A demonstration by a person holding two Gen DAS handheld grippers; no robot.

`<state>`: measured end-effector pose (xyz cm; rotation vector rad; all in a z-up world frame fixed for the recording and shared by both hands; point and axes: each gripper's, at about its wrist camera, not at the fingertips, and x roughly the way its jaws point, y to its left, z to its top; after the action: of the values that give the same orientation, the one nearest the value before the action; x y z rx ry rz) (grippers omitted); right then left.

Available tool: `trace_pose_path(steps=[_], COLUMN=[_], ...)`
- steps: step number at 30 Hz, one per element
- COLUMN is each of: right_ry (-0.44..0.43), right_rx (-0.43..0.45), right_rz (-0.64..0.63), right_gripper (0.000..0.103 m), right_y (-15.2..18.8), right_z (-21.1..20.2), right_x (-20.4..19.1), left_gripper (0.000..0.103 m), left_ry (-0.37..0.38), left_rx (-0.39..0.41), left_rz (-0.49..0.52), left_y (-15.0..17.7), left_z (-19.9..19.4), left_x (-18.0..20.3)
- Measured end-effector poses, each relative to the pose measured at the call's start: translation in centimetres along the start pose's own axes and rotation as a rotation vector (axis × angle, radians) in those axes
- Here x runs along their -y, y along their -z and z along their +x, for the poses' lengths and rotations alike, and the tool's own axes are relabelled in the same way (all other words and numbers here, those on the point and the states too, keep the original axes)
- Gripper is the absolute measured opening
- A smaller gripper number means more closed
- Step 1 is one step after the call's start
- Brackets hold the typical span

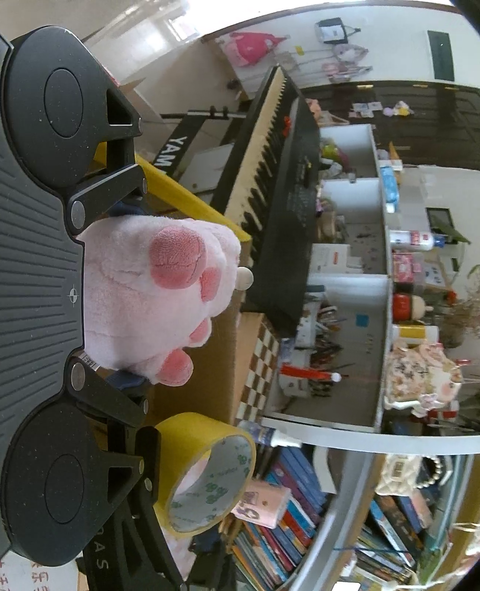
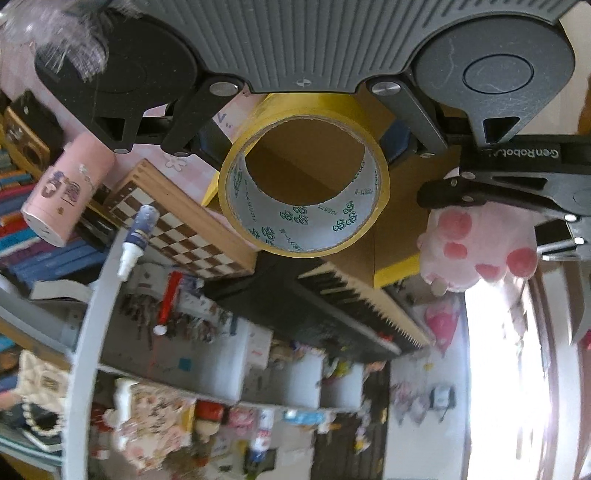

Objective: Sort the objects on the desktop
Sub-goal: 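Lift the pig with the left tool while the right tool carries the tape toward the yellow box, then lower the pig into the yellow box and open the left tool while the right tool releases the tape inside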

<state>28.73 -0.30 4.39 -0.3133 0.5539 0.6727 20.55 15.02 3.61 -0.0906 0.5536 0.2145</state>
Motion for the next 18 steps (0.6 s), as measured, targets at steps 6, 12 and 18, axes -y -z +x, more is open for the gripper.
trace_pose_path(steps=[6,12,18], right_ry=[-0.061,-0.102,-0.149], right_rx=[-0.079,-0.127,-0.195], right_rz=[-0.110,-0.259,-0.430], right_gripper=[0.083,0.083,0.083], right_y=[-0.6,-1.2,-1.0], right_z=[2.8,5.1,7.5], right_x=[0.6,0.5,0.2], left_gripper=[0.075,0.075,0.076], left_ry=[-0.011,-0.017,-0.013], left_rx=[-0.064,-0.129,-0.194], left_rz=[0.019,0.039,0.074], left_y=[0.2,0.5,1.2], left_z=[1.7,3.2,4.3], left_x=[0.1,0.5,1.1])
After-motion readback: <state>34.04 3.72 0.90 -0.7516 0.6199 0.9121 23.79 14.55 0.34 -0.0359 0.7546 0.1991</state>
